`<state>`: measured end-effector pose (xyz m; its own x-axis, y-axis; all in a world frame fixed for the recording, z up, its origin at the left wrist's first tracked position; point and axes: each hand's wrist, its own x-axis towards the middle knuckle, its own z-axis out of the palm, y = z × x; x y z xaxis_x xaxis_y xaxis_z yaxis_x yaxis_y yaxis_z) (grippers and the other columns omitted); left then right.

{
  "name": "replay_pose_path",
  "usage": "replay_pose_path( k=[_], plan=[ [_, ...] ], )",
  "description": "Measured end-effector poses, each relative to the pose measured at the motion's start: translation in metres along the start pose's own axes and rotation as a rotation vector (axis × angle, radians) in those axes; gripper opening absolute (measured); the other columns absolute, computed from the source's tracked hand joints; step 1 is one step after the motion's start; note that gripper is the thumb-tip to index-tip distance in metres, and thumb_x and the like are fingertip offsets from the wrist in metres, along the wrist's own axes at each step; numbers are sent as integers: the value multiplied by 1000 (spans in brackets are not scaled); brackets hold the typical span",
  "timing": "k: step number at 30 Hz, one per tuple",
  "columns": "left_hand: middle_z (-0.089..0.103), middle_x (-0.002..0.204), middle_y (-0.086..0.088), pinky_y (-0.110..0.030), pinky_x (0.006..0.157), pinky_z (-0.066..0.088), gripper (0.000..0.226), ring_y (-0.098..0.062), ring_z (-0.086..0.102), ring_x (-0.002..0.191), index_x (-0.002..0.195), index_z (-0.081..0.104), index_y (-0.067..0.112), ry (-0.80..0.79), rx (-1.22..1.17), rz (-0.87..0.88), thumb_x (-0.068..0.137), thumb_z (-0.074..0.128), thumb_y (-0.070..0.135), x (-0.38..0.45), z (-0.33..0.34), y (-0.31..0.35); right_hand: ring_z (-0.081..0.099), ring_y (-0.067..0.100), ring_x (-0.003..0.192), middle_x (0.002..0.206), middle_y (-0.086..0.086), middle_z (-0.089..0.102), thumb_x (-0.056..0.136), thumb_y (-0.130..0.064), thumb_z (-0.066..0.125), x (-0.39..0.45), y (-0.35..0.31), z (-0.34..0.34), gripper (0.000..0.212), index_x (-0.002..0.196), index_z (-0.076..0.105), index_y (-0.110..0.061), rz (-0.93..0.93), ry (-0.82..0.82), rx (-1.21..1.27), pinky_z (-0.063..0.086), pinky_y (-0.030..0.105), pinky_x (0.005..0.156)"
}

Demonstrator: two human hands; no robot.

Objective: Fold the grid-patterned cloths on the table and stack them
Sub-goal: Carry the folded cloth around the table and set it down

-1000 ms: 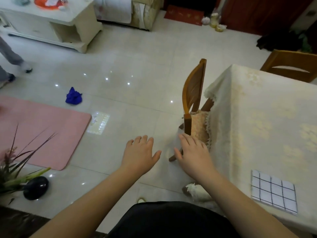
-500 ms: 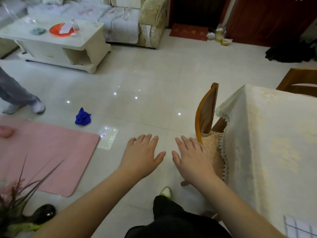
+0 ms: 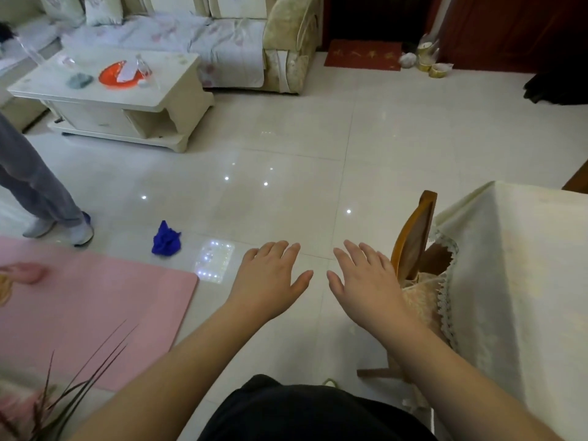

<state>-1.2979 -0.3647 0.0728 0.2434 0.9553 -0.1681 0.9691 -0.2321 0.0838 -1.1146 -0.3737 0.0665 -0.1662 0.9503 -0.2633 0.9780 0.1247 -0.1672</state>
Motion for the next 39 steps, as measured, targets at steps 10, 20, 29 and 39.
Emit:
replay_pose_path(
  k=[10, 20, 29, 39],
  plan=[
    [33, 155, -1, -41, 111, 30, 66, -21, 32, 141, 154, 16, 23, -34, -62, 88, 98, 29, 56, 124, 0, -63, 10, 27, 149, 163, 1, 11, 103, -48, 23, 114, -11, -16, 58, 155, 13, -25, 72, -58, -29, 12, 42, 120],
    [33, 155, 0, -40, 111, 28, 63, -20, 31, 141, 151, 25, 23, 40, 25, 294, 98, 32, 56, 252, -65, -133, 23, 25, 145, 159, 2, 26, 102, -46, 31, 224, -44, -64, 54, 151, 30, -22, 221, 106, 12, 17, 41, 117],
    [29, 157, -2, -48, 115, 23, 63, -21, 27, 144, 152, 22, 23, 53, 130, 555, 98, 24, 56, 382, -98, -68, 47, 27, 132, 145, 8, 49, 98, -37, 36, 289, 31, -114, 48, 140, 49, -18, 429, 244, -19, 36, 45, 108],
    [35, 154, -1, -45, 115, 24, 63, -21, 32, 141, 149, 32, 23, 45, 182, 640, 97, 19, 56, 527, -141, 23, 66, 29, 102, 113, 8, 70, 89, -38, 33, 367, 159, -180, 49, 111, 70, -14, 615, 392, 67, 51, 43, 87]
  ],
)
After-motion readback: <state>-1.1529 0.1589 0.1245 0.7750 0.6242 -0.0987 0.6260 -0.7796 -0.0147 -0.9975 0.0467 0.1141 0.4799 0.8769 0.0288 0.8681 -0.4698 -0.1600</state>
